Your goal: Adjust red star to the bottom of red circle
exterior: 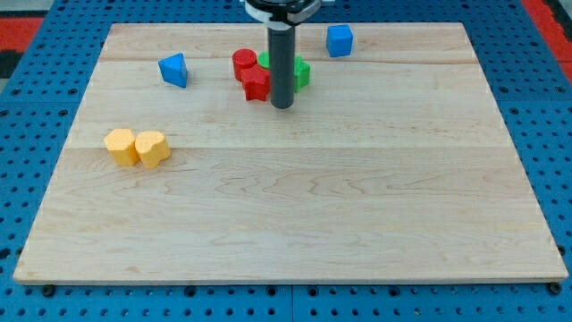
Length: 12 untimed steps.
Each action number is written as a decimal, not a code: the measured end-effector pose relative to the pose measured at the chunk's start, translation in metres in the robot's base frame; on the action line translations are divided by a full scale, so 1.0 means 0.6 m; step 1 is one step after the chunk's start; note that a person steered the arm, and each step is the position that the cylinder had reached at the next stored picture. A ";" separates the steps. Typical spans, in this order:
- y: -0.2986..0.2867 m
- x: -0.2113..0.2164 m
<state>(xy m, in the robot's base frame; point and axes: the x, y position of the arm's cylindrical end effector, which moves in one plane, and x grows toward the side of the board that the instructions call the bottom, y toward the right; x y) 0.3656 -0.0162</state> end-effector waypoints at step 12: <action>-0.048 -0.017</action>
<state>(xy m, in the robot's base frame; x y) 0.3551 -0.0451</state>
